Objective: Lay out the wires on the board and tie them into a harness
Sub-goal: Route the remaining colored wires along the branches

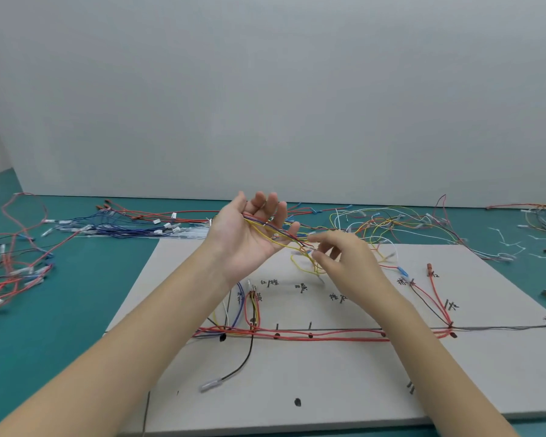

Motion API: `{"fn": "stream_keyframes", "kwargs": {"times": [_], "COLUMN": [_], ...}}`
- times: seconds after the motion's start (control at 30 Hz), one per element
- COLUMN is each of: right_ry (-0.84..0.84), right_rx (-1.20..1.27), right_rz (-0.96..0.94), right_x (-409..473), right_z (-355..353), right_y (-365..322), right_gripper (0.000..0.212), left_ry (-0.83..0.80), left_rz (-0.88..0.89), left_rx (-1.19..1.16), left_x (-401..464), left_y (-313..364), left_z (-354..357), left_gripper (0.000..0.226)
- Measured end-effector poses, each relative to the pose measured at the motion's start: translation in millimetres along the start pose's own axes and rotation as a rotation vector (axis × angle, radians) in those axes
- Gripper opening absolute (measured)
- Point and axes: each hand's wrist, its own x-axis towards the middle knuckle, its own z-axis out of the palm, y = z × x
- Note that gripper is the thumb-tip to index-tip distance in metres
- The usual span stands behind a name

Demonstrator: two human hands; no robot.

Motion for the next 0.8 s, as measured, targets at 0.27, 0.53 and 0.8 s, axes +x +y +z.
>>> {"fn": "stream_keyframes", "kwargs": {"times": [0.27, 0.53, 0.8], "right_ry": [0.131, 0.074, 0.054], "right_rx": [0.241, 0.796, 1.2], "right_rz": [0.055, 0.21, 0.398], "right_x": [-5, -12, -12], "right_z": [-5, -20, -23], "right_y": [9, -1, -1], "right_gripper": [0.014, 0.021, 0.031], "left_ry": [-0.077, -0.003, 0.058], "left_rz": [0.058, 0.116, 0.119], "left_rx": [0.531, 1.202, 1.213], "left_x": [3, 9, 23], "left_y": [-6, -19, -31], "left_z": [7, -3, -14], "left_gripper": [0.057, 0.058, 0.048]}}
